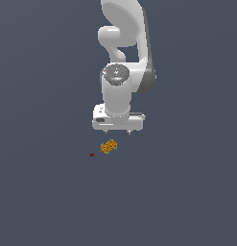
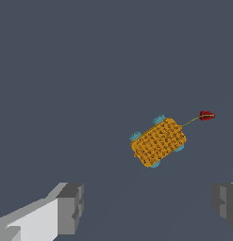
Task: Pick up the object and move it to a goal position.
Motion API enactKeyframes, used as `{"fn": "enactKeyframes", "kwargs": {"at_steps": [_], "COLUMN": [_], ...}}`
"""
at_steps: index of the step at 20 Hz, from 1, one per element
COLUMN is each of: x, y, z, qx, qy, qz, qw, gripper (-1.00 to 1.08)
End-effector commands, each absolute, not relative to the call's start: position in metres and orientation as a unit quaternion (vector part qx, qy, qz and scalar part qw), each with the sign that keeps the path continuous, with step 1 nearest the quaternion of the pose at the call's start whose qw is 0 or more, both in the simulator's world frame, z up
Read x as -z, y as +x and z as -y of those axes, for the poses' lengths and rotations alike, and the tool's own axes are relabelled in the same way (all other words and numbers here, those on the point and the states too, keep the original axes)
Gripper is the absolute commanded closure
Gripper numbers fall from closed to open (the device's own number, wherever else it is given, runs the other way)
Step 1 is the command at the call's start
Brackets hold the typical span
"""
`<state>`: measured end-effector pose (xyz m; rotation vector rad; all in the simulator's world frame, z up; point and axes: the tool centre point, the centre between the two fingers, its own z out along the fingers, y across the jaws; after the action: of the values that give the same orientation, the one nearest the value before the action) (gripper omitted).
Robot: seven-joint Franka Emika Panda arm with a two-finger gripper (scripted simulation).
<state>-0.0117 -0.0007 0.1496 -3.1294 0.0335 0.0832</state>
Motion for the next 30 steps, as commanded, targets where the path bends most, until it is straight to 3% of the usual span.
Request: {"fn": "enactKeyframes", "kwargs": {"at_steps": [1, 12, 30], "x": [-0.15, -0.169, -0.14], "y": [-0.012, -0.005, 0.001], "z": [0.001, -0.006, 0.012], "qx": [-0.027, -0.018, -0.016], "qy": [-1.0, -1.0, -0.992], "qz": [-0.011, 0.012, -0.123], "qw": [0.005, 0.008, 0.01], "gripper": [-0.92, -0.92, -0.92]}}
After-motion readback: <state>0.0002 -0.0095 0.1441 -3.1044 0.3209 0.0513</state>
